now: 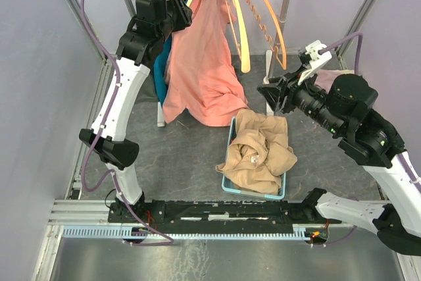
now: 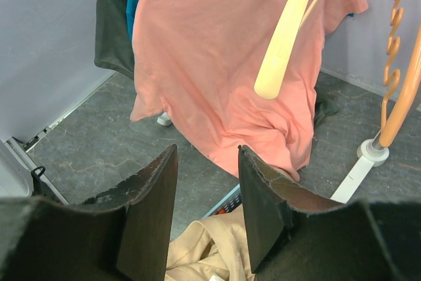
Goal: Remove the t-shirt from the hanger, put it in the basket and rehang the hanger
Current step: Pick up the hanger from the clothesline.
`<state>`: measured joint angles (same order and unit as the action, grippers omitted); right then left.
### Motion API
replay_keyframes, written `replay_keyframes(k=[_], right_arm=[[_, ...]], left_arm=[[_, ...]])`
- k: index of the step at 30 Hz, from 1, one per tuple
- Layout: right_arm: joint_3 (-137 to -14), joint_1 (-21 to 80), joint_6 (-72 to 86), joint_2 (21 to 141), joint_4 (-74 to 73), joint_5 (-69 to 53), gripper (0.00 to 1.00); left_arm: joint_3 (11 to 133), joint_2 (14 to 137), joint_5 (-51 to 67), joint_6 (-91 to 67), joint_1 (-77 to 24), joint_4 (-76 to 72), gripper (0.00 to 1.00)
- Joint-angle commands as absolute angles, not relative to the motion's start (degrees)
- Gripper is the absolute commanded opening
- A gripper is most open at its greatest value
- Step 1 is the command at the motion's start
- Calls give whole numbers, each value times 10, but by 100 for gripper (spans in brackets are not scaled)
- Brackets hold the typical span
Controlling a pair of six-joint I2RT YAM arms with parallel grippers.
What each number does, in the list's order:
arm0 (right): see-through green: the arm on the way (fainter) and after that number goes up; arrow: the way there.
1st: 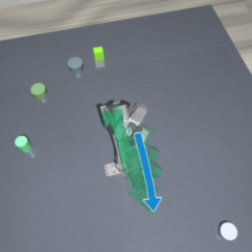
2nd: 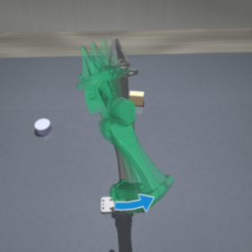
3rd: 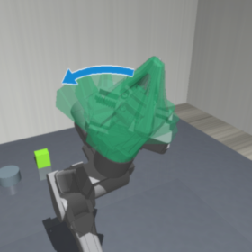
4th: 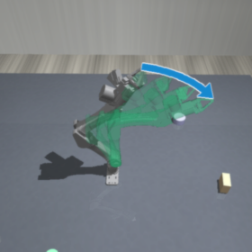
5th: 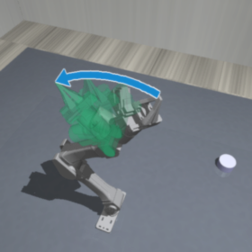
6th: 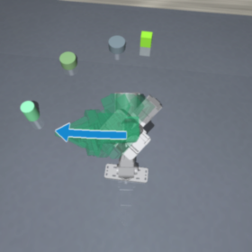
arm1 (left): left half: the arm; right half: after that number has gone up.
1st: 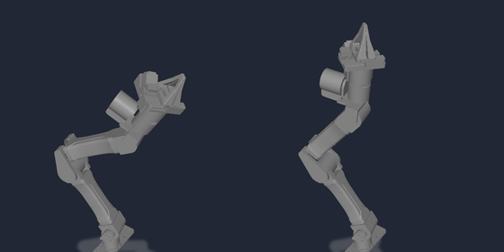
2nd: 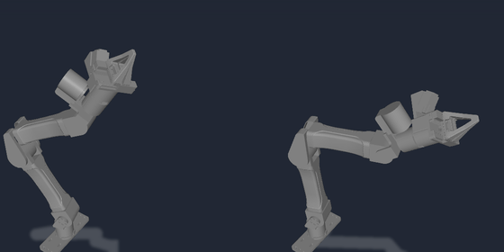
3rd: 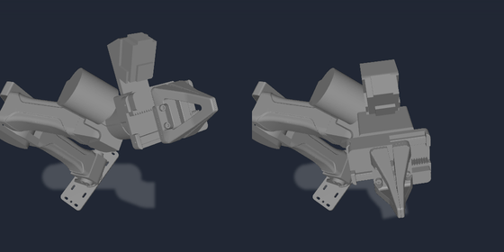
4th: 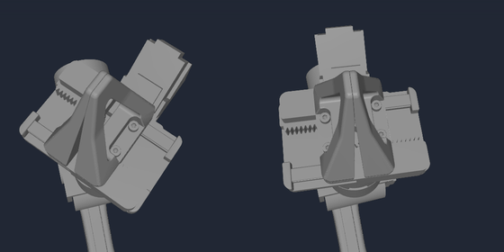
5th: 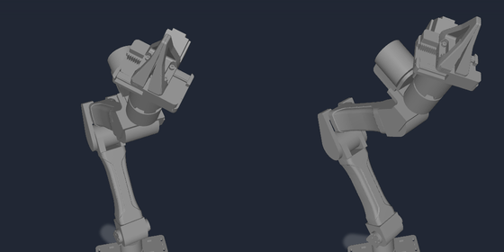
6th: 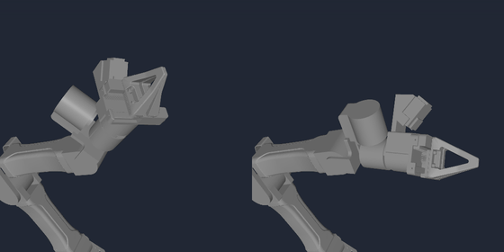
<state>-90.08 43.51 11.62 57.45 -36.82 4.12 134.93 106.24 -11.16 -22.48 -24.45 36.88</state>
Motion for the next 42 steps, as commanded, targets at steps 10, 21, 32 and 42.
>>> replay_keyframes(k=[10,21,32,42], right_arm=[[-917,437,110,580,-333,40,50],[-932,437,111,591,-329,38,50],[-957,437,100,602,-329,40,50],[-981,437,89,622,-305,60,50]], left_arm=[[1299,1022,-119,-186,-245,355,27],[1351,1018,-112,-171,-245,331,9],[1353,990,-12,-162,-245,269,3],[1355,960,1,-185,-245,287,3]])
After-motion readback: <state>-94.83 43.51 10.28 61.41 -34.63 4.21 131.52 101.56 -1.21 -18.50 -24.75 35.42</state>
